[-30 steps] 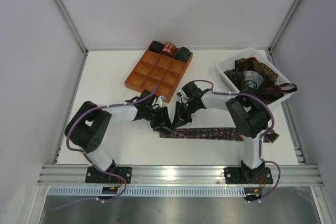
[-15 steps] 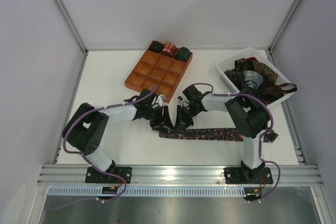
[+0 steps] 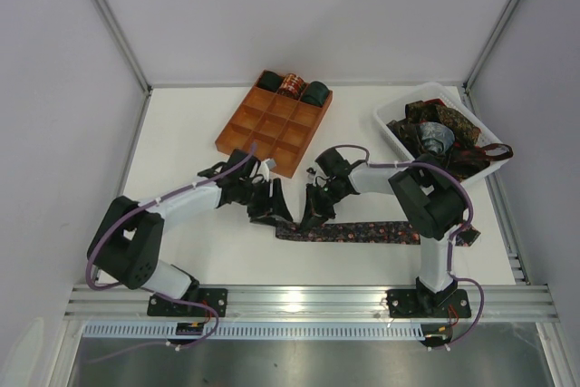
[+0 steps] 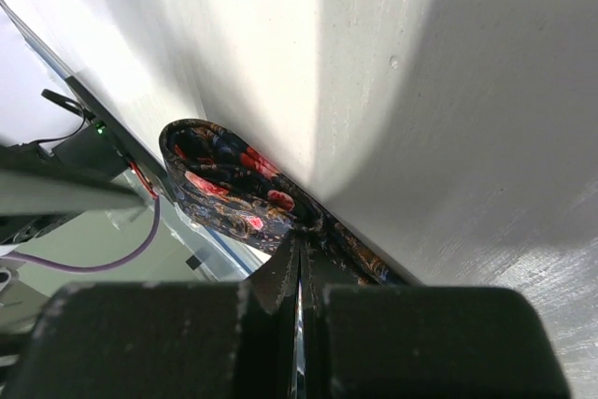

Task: Roll the ties
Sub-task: Roll the tie

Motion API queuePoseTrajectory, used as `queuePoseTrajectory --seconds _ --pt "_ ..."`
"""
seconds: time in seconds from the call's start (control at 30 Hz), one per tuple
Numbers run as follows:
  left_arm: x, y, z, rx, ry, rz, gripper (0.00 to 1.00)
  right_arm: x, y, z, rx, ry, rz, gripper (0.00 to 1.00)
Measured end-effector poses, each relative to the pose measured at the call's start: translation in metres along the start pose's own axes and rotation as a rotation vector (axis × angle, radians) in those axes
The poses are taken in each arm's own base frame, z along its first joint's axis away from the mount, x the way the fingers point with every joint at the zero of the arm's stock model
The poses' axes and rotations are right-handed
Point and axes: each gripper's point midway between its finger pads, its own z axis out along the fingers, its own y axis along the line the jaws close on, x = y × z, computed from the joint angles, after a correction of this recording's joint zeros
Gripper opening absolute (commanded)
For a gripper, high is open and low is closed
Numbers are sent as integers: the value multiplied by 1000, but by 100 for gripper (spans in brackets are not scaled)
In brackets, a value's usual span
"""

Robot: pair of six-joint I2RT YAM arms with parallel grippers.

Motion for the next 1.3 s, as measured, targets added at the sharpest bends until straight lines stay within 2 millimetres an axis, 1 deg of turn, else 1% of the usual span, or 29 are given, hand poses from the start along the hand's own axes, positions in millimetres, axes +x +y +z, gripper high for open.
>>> queuePoseTrajectory --seconds 0.03,0.07,0.13,0.2,0.43,0.57,0.7,0.8,1.07,1.13,1.23,1.27,1.3 --pt "6 5 1 -8 11 -13 66 0 0 0 0 -1 -2 0" --pt "12 10 3 -18 24 -29 67 0 0 0 0 -2 -5 0" --pt "24 20 5 -37 49 -68 68 1 0 0 0 -1 -6 0" --pt "32 26 7 -53 65 -95 68 1 0 0 0 -1 -7 0" --pt "26 28 9 -54 48 -119 69 2 -1 0 -6 -4 -12 0" --pt "21 34 16 -57 46 -158 67 2 -1 0 -9 -9 -17 0" --pt "20 40 23 -69 58 -190 65 2 -1 1 -13 -11 -20 0" --pt "21 41 25 -72 63 -204 65 2 -1 1 -14 -11 -21 0" --pt "18 39 31 -45 50 -233 59 2 -1 1 -15 -13 -22 0" --pt "19 38 32 -32 52 -242 56 2 -1 1 -15 -13 -22 0" --pt "20 38 35 -17 60 -257 47 2 -1 1 -15 -12 -22 0" --pt "21 39 36 -17 63 -260 43 2 -1 1 -16 -13 -22 0" --pt "22 39 37 -16 66 -261 36 2 -1 1 -16 -13 -22 0"
